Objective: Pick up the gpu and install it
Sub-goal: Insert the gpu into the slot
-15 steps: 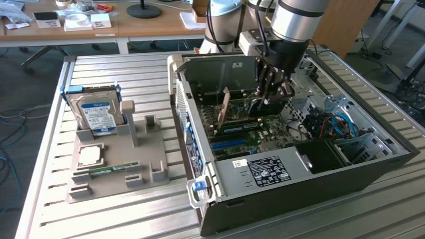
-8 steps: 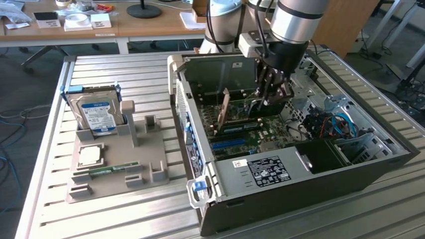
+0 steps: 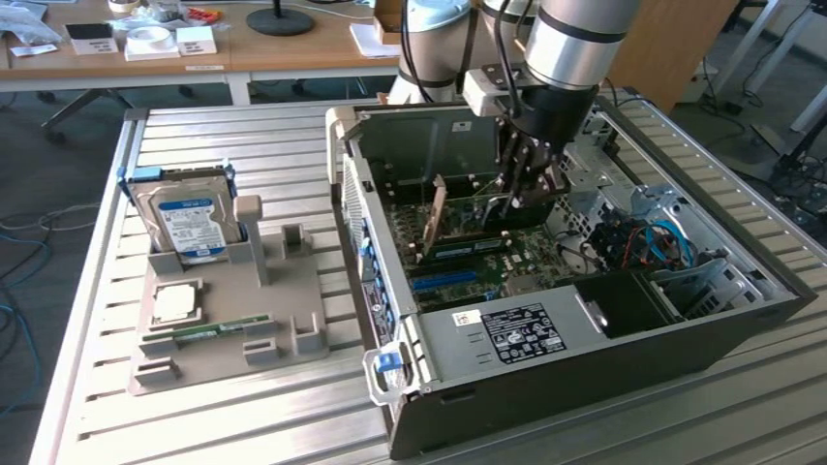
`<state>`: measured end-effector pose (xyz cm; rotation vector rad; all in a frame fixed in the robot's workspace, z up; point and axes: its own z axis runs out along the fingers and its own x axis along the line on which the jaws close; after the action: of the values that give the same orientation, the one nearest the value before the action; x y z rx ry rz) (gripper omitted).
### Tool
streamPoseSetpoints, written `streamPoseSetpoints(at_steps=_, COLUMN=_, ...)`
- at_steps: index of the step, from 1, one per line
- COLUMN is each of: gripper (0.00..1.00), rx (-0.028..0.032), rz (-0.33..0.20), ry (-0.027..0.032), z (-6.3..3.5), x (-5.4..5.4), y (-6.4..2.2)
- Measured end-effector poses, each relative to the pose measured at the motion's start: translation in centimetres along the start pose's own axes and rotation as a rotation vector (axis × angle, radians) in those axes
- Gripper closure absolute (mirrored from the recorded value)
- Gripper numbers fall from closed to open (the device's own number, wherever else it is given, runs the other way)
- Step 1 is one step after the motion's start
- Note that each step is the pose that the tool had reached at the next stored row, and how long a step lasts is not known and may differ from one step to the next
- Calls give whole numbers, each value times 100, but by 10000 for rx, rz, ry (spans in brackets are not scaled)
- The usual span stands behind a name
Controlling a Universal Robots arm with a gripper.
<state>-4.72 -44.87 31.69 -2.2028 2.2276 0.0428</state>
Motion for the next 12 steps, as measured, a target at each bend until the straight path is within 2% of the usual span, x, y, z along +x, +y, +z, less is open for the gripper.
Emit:
streamPoseSetpoints(at_steps=5, gripper=73, rx=2, rz=1, ry=-3, z=7, x=0, y=41)
streamPoseSetpoints(at_steps=12, gripper=73, rx=2, rz=0, ry=-3, z=36, x=2, y=42)
